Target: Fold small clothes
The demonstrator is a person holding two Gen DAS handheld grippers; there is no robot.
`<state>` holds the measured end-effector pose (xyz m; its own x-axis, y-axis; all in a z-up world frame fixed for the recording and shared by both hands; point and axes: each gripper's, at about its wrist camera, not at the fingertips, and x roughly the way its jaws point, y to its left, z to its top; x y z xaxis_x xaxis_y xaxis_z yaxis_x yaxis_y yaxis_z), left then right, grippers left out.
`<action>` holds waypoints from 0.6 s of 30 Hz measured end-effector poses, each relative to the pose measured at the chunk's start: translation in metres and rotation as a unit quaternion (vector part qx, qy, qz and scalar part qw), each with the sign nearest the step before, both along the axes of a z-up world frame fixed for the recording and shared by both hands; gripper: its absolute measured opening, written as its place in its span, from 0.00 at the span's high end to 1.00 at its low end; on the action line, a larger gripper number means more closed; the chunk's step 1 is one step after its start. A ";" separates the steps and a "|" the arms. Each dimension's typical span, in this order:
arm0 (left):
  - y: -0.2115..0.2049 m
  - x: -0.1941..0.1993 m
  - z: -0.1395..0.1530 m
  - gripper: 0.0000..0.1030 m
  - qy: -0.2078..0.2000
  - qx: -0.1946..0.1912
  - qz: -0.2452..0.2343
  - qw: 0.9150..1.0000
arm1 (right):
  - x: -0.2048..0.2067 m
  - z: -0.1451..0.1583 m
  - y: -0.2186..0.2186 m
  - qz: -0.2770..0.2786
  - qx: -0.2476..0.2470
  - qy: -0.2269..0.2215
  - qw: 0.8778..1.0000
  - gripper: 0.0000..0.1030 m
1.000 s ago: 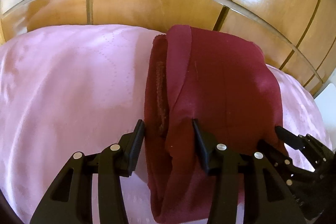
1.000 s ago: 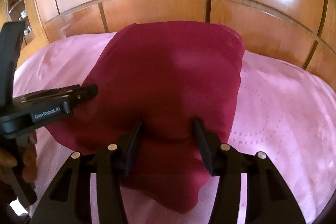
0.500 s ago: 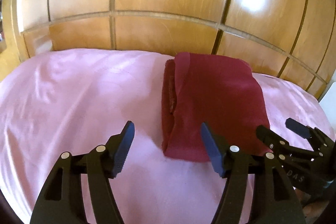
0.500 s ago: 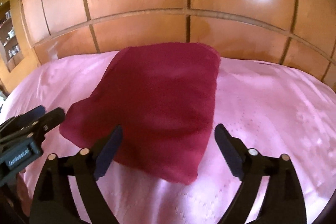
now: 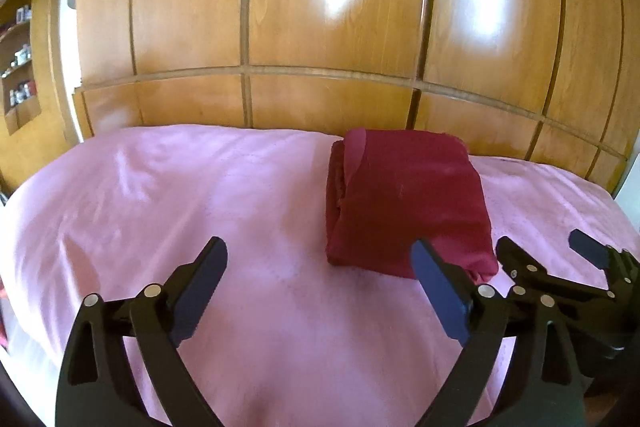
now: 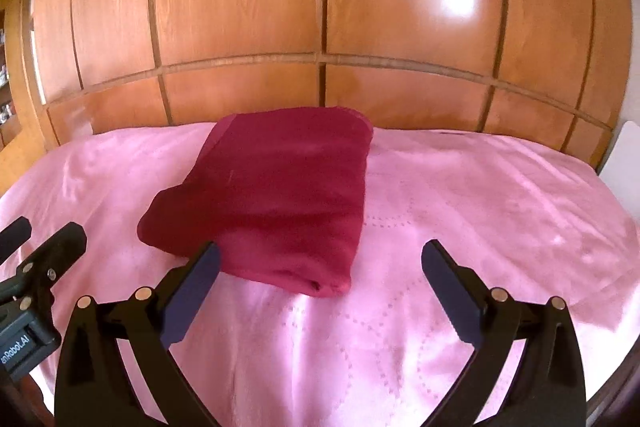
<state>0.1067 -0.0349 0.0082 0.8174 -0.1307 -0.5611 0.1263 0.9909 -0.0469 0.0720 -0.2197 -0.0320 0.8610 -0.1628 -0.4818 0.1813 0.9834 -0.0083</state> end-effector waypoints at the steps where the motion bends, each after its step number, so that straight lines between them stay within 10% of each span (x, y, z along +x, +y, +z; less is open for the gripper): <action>1: 0.001 -0.002 0.000 0.09 0.000 -0.001 0.001 1.000 | -0.003 0.001 0.001 -0.002 -0.002 -0.003 1.000 0.03; 18: -0.002 -0.030 0.002 0.04 -0.003 0.034 0.028 0.999 | -0.027 0.004 0.007 -0.004 0.000 -0.018 1.000 0.03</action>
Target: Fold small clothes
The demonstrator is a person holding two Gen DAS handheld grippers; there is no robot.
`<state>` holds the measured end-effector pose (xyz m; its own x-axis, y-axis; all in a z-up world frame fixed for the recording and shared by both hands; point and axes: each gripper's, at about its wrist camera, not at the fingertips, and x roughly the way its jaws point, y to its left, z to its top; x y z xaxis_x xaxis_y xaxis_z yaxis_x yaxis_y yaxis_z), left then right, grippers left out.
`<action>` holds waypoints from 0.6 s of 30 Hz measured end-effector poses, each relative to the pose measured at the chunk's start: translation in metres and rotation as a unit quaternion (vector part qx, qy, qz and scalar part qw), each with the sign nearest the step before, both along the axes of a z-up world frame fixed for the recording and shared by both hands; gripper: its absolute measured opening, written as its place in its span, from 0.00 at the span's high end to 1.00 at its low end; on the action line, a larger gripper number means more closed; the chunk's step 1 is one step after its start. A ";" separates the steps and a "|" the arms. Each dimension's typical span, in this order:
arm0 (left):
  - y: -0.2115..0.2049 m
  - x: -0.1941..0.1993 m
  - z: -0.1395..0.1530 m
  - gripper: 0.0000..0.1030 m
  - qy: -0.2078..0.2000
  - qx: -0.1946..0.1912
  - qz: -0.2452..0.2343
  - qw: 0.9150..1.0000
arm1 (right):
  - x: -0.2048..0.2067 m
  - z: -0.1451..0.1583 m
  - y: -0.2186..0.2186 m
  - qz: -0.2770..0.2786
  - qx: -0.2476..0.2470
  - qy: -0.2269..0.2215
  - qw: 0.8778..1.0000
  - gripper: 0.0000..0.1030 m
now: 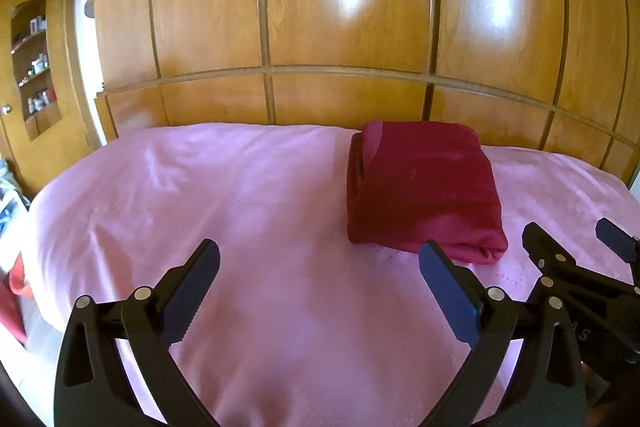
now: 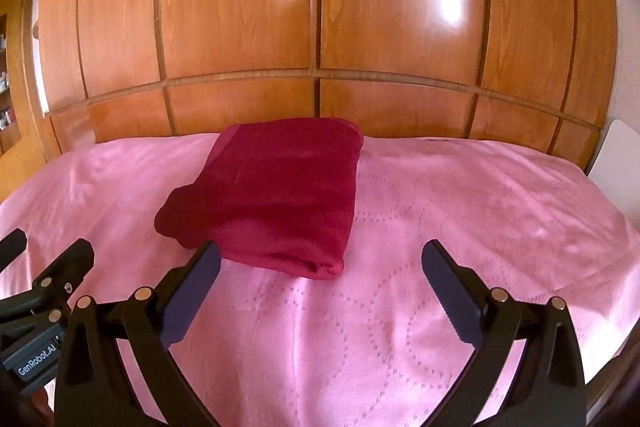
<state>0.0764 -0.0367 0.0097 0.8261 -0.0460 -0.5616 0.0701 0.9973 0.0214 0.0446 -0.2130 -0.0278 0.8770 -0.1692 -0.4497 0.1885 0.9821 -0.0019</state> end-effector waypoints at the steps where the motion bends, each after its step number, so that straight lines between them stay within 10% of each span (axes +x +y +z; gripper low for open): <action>1: 0.000 -0.001 0.000 0.04 0.000 0.001 0.000 1.000 | -0.001 0.000 0.000 0.000 0.001 0.000 1.000 0.03; 18: 0.005 -0.002 0.001 0.04 -0.002 0.000 0.001 1.000 | 0.000 -0.003 0.000 0.002 0.008 0.003 1.000 0.03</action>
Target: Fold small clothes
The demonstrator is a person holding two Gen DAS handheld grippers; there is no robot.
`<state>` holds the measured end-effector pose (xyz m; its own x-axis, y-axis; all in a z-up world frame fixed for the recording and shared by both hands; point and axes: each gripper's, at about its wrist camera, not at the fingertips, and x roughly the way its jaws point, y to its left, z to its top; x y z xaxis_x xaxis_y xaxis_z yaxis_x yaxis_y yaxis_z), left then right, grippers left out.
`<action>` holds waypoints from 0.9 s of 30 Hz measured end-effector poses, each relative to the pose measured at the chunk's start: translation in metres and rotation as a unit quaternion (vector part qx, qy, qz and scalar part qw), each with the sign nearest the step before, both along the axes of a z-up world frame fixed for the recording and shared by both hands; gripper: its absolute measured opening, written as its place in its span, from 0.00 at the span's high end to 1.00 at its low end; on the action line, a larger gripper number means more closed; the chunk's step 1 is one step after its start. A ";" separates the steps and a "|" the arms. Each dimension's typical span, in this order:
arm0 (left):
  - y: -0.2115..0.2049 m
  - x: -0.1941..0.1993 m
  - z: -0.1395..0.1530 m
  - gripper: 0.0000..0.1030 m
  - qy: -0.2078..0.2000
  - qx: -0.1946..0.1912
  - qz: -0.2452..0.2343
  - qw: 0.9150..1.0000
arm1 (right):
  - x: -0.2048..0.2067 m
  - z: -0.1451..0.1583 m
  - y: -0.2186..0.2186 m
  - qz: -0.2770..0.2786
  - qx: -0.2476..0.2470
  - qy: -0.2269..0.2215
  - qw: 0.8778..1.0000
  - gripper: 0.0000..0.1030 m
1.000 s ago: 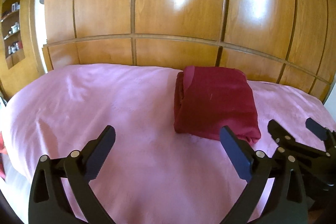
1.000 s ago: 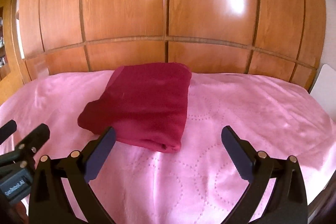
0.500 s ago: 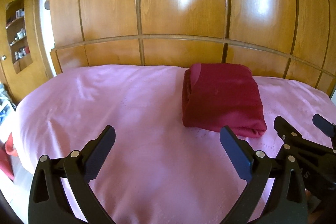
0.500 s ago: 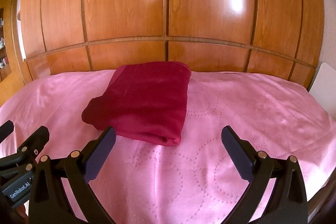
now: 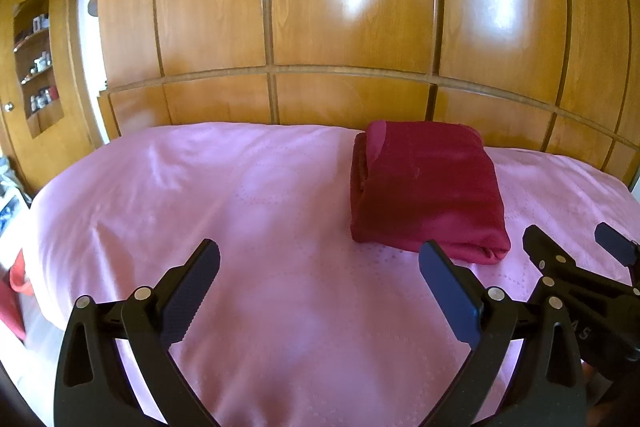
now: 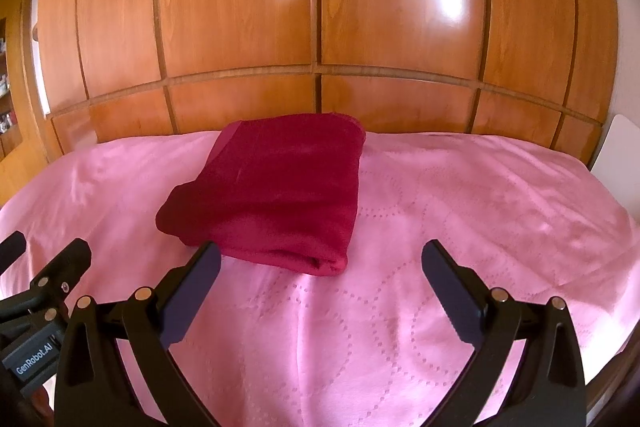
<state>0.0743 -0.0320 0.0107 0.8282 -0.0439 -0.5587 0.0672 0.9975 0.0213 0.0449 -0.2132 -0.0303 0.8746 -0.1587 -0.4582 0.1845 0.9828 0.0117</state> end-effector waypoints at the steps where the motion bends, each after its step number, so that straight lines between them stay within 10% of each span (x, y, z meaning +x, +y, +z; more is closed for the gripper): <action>1: 0.000 -0.001 0.000 0.04 0.000 0.000 0.000 1.000 | 0.000 0.000 0.000 0.000 0.000 0.000 1.000 0.03; 27: 0.010 -0.008 0.010 0.04 -0.022 -0.005 0.009 1.000 | -0.006 0.003 0.013 0.007 -0.004 -0.002 1.000 0.02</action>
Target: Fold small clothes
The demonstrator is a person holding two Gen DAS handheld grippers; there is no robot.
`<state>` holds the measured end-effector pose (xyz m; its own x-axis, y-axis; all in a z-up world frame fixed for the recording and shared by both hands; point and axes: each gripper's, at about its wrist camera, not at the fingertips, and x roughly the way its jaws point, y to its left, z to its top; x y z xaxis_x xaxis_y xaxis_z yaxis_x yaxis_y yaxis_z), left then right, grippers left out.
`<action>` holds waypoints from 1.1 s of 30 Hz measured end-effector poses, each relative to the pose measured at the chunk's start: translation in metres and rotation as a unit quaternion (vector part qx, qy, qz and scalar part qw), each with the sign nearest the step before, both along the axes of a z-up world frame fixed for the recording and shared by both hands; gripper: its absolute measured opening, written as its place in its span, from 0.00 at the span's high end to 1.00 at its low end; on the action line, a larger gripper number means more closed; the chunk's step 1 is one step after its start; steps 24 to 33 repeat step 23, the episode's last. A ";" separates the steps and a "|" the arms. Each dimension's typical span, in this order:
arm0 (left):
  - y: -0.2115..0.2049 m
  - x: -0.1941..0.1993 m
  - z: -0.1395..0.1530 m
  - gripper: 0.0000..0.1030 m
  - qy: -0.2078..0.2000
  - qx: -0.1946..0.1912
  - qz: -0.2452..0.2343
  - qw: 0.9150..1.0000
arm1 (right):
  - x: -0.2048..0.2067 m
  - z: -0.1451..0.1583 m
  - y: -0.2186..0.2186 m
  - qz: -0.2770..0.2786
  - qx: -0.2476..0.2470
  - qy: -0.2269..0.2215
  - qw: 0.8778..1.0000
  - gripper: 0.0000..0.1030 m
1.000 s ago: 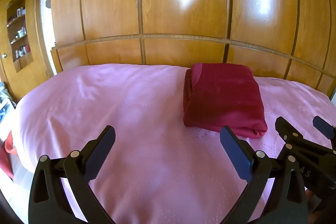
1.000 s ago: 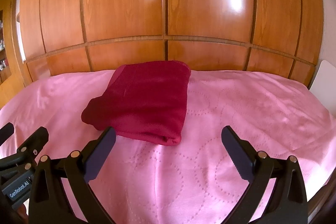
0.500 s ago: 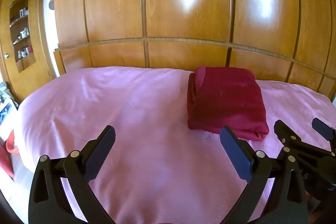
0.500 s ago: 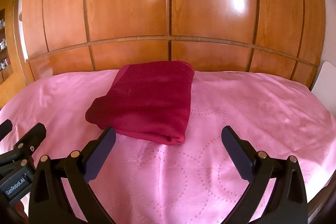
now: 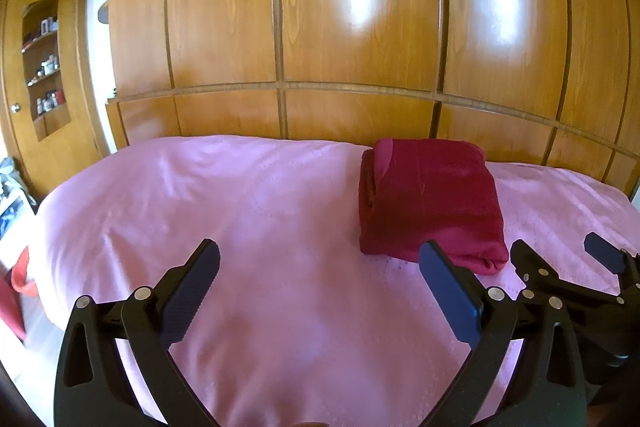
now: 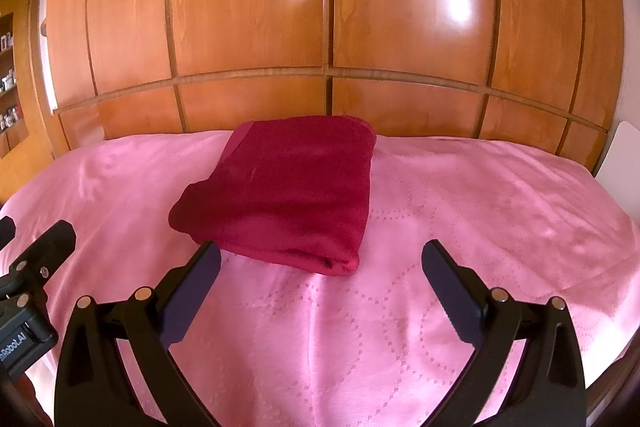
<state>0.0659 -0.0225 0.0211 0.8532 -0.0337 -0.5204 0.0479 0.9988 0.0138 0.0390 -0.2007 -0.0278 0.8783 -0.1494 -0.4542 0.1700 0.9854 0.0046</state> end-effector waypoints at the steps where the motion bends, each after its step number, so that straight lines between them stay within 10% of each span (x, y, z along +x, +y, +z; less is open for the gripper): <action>1: 0.000 0.000 0.000 0.04 0.001 0.000 0.000 1.000 | 0.000 0.000 0.000 0.000 0.000 0.000 1.000 0.02; 33: 0.005 0.005 -0.007 0.04 0.018 -0.009 0.013 1.000 | 0.003 -0.001 0.003 0.002 -0.006 0.004 1.000 0.02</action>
